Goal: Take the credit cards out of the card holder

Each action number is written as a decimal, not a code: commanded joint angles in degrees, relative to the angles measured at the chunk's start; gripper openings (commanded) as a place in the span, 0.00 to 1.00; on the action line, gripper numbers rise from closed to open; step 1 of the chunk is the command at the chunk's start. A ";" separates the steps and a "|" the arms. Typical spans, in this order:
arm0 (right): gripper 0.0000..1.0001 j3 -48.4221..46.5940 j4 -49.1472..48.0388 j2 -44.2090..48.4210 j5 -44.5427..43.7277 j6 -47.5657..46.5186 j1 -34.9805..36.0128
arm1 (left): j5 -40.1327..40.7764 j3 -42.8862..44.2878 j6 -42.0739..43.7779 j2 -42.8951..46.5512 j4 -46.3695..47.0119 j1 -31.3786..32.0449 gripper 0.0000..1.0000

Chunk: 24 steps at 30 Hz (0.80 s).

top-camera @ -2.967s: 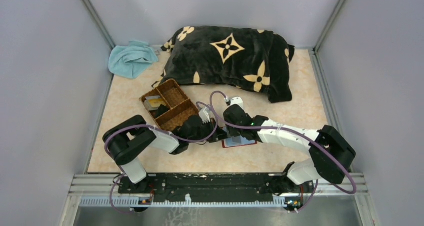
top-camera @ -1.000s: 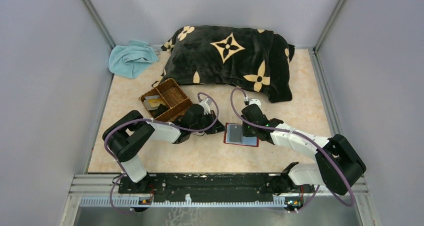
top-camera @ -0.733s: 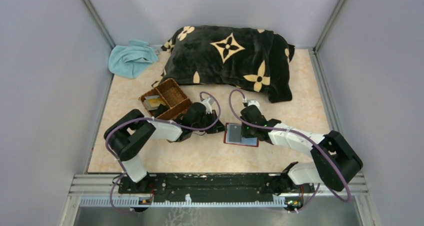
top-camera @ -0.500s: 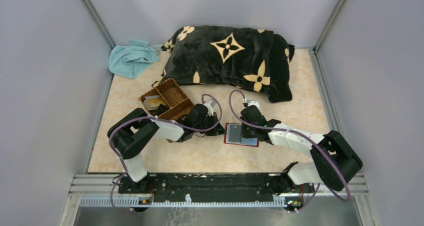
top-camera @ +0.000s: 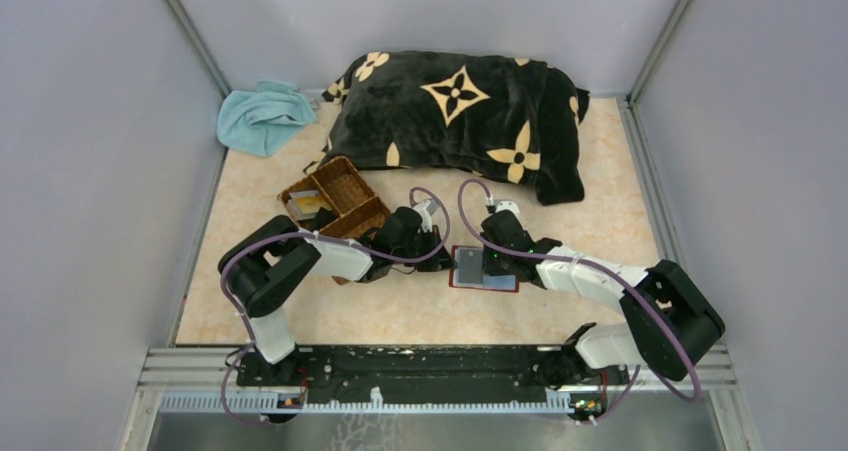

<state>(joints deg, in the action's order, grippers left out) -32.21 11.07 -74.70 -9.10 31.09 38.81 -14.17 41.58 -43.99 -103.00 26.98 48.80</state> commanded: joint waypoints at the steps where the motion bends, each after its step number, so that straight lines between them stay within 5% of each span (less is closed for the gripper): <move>1: 0.00 0.40 -2.20 0.47 0.41 0.33 -0.39 | -0.02 1.28 1.01 -0.66 -1.06 0.78 0.00; 24: 0.00 0.16 -2.26 0.58 0.48 0.11 -0.40 | -0.35 1.93 1.40 2.89 -2.58 1.02 0.00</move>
<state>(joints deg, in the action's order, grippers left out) -31.75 10.50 -74.67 -9.04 31.09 38.83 -13.13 42.09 -42.68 -99.96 23.33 49.41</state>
